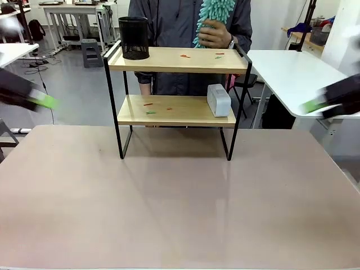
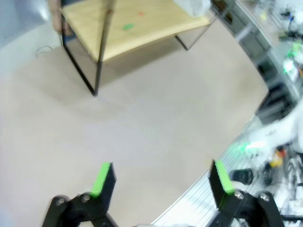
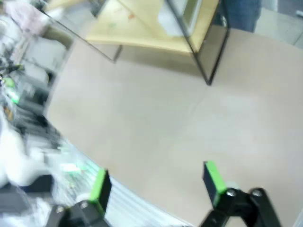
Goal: Clean the shelf.
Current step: Pick up the Duster from the human.
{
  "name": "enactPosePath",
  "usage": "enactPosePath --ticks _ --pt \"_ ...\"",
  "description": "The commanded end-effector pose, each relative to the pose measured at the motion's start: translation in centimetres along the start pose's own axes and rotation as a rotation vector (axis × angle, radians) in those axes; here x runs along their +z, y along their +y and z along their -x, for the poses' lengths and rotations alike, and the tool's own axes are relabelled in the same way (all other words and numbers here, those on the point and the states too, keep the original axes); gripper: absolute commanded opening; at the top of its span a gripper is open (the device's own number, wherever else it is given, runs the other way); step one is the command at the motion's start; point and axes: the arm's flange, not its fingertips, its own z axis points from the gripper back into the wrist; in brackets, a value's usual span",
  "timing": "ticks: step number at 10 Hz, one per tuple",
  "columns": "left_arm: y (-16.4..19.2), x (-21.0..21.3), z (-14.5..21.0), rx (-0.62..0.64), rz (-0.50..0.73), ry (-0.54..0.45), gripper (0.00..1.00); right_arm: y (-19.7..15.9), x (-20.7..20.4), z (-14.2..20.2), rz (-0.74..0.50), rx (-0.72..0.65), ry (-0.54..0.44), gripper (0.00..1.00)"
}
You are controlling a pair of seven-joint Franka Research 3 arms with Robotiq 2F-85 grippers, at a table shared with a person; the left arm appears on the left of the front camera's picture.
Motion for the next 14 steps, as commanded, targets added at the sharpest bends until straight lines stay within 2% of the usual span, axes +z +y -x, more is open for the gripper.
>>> enactPosePath --ticks 1,2,3,4,5,6,14 --pt "11.5 5.4 9.5 0.161 0.142 -0.225 1.0 -13.9 10.4 15.8 -0.203 -0.481 -0.411 1.0" --pt "16.1 5.1 11.9 0.245 0.241 -0.31 1.0 -18.4 9.2 19.5 -0.274 -0.618 -0.472 1.0" --pt "19.1 3.8 13.8 0.311 0.302 -0.366 1.0 -21.8 7.1 22.9 -0.334 -0.73 -0.5 1.0" --pt "20.6 2.1 15.2 0.383 0.314 -0.401 1.0 -24.2 4.8 25.8 -0.329 -0.851 -0.521 1.0" --pt "21.1 0.8 15.1 0.415 0.322 -0.39 1.0 -25.2 2.6 27.1 -0.207 -0.935 -0.479 1.0" --pt "19.5 7.6 15.8 0.368 0.226 -0.39 1.0 -18.6 13.9 16.6 -0.224 -0.593 -0.332 1.0" --pt "19.5 7.6 15.8 0.368 0.226 -0.39 1.0 -18.2 13.9 16.0 -0.217 -0.613 -0.315 1.0"
